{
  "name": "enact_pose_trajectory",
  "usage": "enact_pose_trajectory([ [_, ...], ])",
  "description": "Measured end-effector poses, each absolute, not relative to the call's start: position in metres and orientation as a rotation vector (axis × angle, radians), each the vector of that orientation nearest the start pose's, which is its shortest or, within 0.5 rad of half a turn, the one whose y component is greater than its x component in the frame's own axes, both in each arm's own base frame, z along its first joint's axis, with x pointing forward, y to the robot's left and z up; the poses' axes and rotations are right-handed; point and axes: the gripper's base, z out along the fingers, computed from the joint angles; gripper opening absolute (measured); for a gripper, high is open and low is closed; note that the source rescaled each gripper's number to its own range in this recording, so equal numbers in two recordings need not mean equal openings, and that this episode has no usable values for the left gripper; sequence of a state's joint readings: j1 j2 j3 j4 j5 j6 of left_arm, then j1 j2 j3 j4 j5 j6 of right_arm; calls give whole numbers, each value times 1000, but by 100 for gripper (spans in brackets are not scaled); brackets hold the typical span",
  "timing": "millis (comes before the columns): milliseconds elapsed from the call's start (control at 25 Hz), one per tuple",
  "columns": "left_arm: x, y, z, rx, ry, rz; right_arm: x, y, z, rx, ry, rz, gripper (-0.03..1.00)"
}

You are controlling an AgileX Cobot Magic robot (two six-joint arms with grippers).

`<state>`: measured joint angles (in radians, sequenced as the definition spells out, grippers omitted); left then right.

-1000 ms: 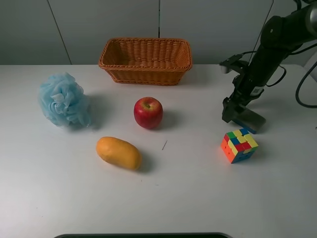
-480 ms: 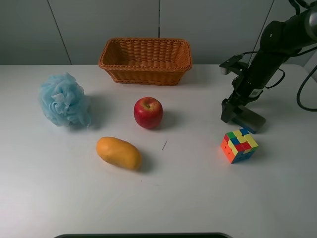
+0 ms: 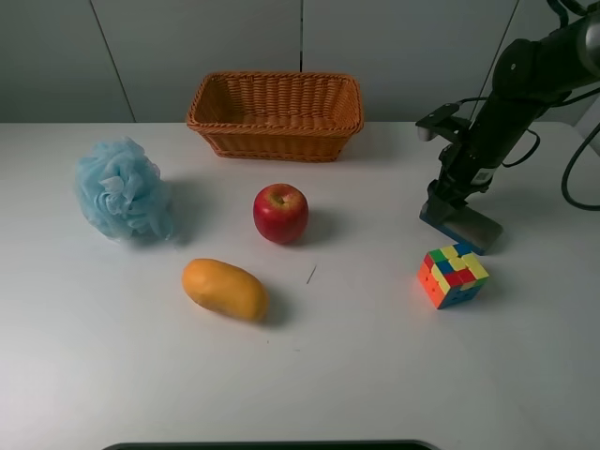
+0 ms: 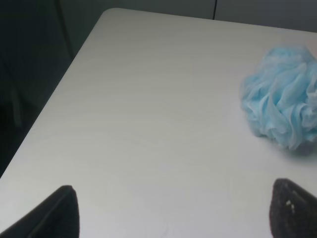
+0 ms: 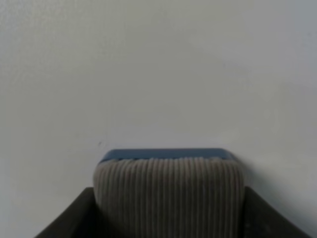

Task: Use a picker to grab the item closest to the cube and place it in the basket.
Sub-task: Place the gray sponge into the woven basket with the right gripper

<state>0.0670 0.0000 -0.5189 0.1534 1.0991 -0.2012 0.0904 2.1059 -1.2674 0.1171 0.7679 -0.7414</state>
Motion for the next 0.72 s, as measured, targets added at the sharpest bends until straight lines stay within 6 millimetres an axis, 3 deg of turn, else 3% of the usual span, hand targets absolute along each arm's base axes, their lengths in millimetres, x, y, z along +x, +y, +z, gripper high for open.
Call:
enact_pose_trajectory([
  [240,-10,12,280,-287,2035,101,377,42,102,-1137,2875,112,4],
  [360,-10,12,280,-287,2035,101,382,42,120,-1128,2834,84,4],
  [720,-10,12,280,-287,2035,101,410,49,266,-1016,2456,-84,4],
])
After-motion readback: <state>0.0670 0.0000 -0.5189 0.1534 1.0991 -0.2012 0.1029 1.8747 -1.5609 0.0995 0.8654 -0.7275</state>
